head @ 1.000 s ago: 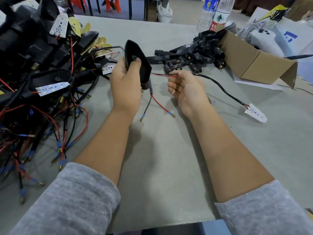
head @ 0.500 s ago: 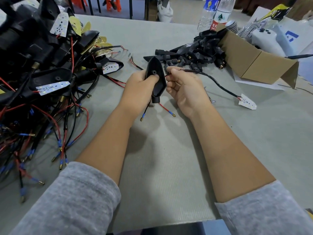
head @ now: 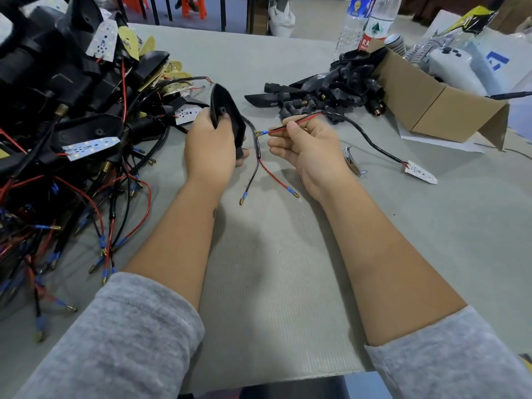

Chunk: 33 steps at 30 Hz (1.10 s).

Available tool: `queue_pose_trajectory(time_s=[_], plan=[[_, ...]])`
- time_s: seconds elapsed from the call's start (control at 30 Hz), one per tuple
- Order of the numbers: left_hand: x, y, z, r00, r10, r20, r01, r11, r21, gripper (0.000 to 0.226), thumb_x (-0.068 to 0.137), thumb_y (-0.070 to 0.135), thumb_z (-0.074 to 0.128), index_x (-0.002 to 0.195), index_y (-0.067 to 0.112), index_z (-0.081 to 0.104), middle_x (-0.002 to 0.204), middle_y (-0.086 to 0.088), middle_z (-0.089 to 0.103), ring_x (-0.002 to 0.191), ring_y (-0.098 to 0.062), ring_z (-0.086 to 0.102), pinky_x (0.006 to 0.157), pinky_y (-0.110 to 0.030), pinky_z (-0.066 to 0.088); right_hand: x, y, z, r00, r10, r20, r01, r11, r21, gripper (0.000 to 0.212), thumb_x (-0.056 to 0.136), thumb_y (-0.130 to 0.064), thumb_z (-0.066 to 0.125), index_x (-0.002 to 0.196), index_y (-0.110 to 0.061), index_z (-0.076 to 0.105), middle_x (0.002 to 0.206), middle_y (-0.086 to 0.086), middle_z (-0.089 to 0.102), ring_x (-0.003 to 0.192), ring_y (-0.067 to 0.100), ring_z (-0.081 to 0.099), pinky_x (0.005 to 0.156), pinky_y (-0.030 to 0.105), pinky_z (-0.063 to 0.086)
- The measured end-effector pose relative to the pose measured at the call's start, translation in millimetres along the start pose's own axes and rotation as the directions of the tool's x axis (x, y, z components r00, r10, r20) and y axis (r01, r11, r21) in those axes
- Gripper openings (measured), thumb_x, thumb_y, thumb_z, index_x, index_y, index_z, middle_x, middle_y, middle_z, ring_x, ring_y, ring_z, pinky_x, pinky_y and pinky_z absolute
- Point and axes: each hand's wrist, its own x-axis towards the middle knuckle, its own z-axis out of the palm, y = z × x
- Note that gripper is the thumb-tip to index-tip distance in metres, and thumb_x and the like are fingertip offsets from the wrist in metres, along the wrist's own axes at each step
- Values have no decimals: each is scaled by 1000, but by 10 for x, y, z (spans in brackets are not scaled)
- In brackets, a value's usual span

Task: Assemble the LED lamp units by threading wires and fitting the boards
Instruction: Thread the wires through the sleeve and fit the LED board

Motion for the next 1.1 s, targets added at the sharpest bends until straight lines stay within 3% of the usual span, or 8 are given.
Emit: queue_pose_trajectory(time_s=[0.2,0.33,0.43,0.5,0.63,0.8,0.9,1.1], plan=[[-6,-39,-10,996,88,1,-87,977,194,13,93,30,44,85,25,53,77,-3,66,47,-14,60,61,-41,56,-31,-15,32,999,-21,46,21,1000,4,14,100,2,44,91,-7,52,83,16,65,64,20,64,67,29,57],[-44,-6,48,990,90,108,-111,972,205,9,85,29,50,77,28,49,66,4,55,47,-14,51,45,-25,42,-62,3,44,997,-58,59,63,995,-81,10,93,8,54,94,-2,53,75,13,65,62,21,62,65,30,57],[-110,12,57,975,56,214,-84,989,121,14,88,29,52,75,23,52,68,1,51,57,-16,47,46,-26,36,-62,7,37,997,-69,41,74,985,-154,11,91,7,57,99,-1,54,77,15,64,60,18,60,63,28,56],[-112,84,99,964,-8,267,-17,996,88,17,91,26,49,76,20,55,69,-1,50,59,-15,45,46,-25,33,-54,10,21,997,-75,23,78,976,-203,10,91,5,59,96,-3,55,75,11,64,58,16,60,62,27,55],[-44,197,167,922,-317,223,307,948,76,25,94,3,34,78,11,51,68,-7,45,56,-16,40,51,-25,32,-40,21,-5,996,-82,19,84,966,-244,12,90,4,61,89,-8,57,70,5,66,56,13,61,61,26,53],[-53,73,76,953,-137,272,149,989,-23,45,89,-2,34,126,4,59,86,-5,61,55,-8,56,76,-31,53,-35,22,-26,996,-76,43,84,971,-225,12,89,2,62,89,-9,58,72,6,66,56,13,61,61,26,53],[-52,88,85,957,-107,269,150,978,-142,34,93,-3,43,124,8,53,98,-9,63,64,-9,64,79,-26,57,-31,11,-34,997,-68,32,73,984,-165,15,90,3,61,86,-11,57,72,4,68,57,14,61,60,26,52],[-115,71,118,947,-69,315,167,941,-295,28,91,-2,60,116,6,50,88,-5,65,75,-11,65,78,-21,57,-21,-3,-39,999,-49,21,51,992,-114,12,90,1,62,89,-11,60,69,0,68,57,11,61,60,23,51]])
